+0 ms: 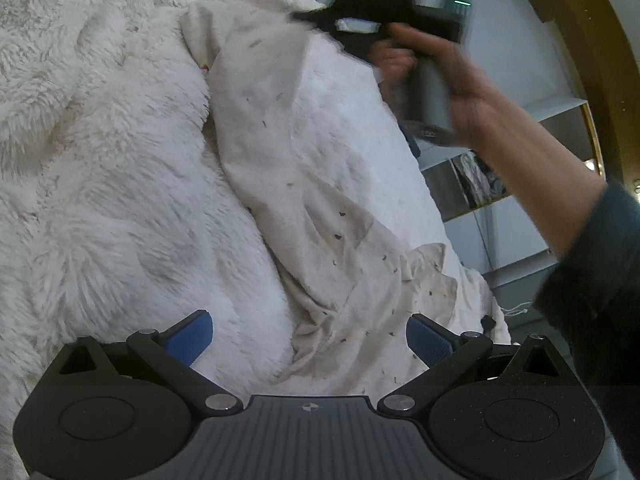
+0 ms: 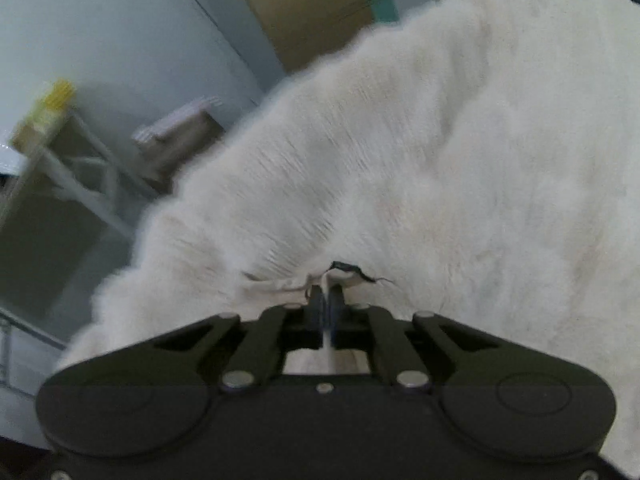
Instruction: Fold clothes
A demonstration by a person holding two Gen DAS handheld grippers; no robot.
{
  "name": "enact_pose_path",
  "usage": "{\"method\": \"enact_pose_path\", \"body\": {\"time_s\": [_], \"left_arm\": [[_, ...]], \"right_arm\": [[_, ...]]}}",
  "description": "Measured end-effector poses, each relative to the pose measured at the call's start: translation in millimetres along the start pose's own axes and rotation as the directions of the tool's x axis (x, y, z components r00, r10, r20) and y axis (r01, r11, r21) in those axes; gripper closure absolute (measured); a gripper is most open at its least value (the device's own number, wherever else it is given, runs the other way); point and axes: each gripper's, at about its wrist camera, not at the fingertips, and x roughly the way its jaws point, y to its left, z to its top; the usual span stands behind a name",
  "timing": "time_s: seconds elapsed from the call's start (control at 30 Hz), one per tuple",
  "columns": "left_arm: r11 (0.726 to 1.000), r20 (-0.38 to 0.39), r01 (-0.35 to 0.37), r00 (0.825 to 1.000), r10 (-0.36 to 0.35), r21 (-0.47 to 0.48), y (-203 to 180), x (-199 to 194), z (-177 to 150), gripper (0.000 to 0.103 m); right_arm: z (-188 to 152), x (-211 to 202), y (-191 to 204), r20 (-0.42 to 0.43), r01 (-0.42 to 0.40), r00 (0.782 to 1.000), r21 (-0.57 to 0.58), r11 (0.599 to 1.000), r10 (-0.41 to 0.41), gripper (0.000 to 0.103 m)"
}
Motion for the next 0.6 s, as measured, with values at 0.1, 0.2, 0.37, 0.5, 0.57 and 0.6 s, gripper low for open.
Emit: {"method": "enact_pose_path", "body": {"time_s": [0.1, 0.2, 0.37, 0.5, 0.57, 0.6], "left_arm": [[1.0, -0.008, 0.015, 1.0, -0.015, 0.008, -1, -2, -3, 0.001], [1.0, -0.009, 0.022, 1.0, -0.022, 0.004, 0, -2, -3, 0.001], [0.999, 0.01, 0.029, 1.0, -0.029, -0.016, 1, -3, -2, 0.001], [1.0, 0.025, 0.019, 1.0, -0.018, -0.023, 2, -8, -5, 0.001], [1.0, 0.034, 0.013, 0.999, -0.013, -0.02, 2, -12, -6, 0.001], [1.0, 0.044, 0.009, 0.999, -0.008, -0.018, 0, -15, -7, 0.001]], "right_arm": [[14, -83, -5, 0.174, -0.005, 0.985, 0.045, 0.999, -0.003, 0.102], [15, -168, -3, 0.378, -0.015, 0.925, 0.115, 0.993, -0.03, 0.102], [-2, -254, 45, 0.572, -0.061, 0.82, 0.046, 0.997, 0.024, 0.102], [6, -229, 99, 0.552, -0.027, 0.832, -0.037, 0.999, 0.043, 0.102], [12, -190, 125, 0.496, -0.024, 0.866, -0.068, 0.997, 0.055, 0.102], [15, -162, 143, 0.453, -0.028, 0.889, -0.086, 0.996, 0.064, 0.102]]}}
